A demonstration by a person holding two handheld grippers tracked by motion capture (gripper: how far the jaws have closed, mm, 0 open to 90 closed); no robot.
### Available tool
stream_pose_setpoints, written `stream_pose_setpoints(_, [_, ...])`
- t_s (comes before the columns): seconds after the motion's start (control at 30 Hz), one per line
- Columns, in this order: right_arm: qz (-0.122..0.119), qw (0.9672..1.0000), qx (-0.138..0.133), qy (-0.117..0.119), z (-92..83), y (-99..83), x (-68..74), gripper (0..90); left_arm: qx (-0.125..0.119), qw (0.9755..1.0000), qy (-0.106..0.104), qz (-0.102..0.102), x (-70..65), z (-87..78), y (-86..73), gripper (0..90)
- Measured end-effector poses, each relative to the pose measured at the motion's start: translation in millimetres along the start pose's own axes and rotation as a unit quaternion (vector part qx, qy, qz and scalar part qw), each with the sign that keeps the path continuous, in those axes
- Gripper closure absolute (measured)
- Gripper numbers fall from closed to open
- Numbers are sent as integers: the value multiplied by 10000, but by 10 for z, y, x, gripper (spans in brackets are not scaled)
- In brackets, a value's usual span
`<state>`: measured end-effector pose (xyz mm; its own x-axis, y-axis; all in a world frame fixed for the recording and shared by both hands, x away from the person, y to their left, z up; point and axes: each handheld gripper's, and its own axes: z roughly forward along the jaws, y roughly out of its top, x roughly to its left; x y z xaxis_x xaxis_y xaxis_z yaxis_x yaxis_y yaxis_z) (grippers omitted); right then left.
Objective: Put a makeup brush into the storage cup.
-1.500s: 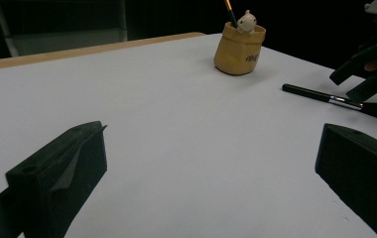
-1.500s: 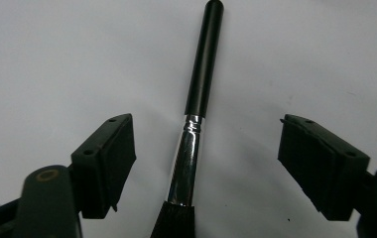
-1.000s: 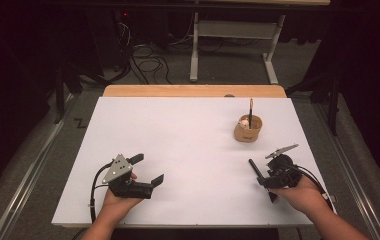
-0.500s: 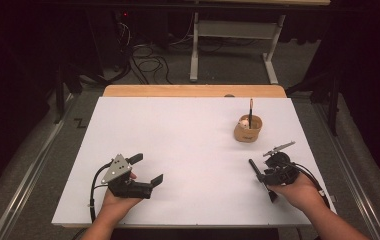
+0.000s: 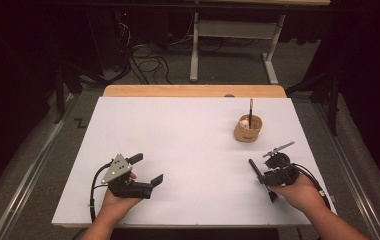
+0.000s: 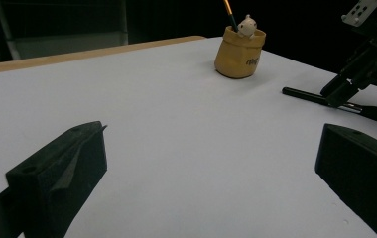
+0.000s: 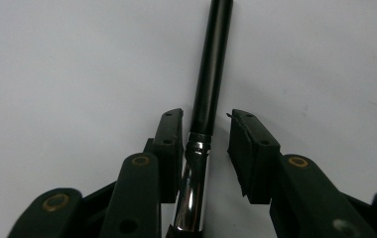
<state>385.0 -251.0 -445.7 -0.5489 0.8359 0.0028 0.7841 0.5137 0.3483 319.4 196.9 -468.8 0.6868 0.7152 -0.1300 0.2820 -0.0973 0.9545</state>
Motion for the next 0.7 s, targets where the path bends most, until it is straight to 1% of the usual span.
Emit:
stream_pose_setpoints(0.23, [2, 10000, 39, -6, 8, -29, 8, 686, -5, 10000, 7, 1, 2, 6, 0, 5])
stream_pose_setpoints(0.27, [-22, 10000, 38, -5, 7, -36, 16, 689, 3, 10000, 2, 11, 3, 8, 1, 5])
stream_pose_setpoints(0.4, [-171, 9997, 68, -145, 6, -62, 69, 698, -13, 10000, -6, 5, -5, 6, 9, 5])
stream_pose_setpoints(0.43, [-153, 9997, 88, -165, 7, -56, 72, 704, -10, 10000, 4, 27, -5, 3, 10, 5])
stream_pose_setpoints(0.5, [-141, 9997, 83, -160, 14, -51, 77, 718, -30, 10000, 3, 7, -6, -6, 12, 5])
stream_pose_setpoints(0.57, [-206, 9995, 100, -195, 18, -46, 88, 738, -41, 10000, 5, 8, -8, -8, 13, 5])
stream_pose_setpoints(0.7, [-229, 9994, 136, -208, 23, -31, 114, 788, -29, 10000, 11, 13, -7, -3, 12, 5])
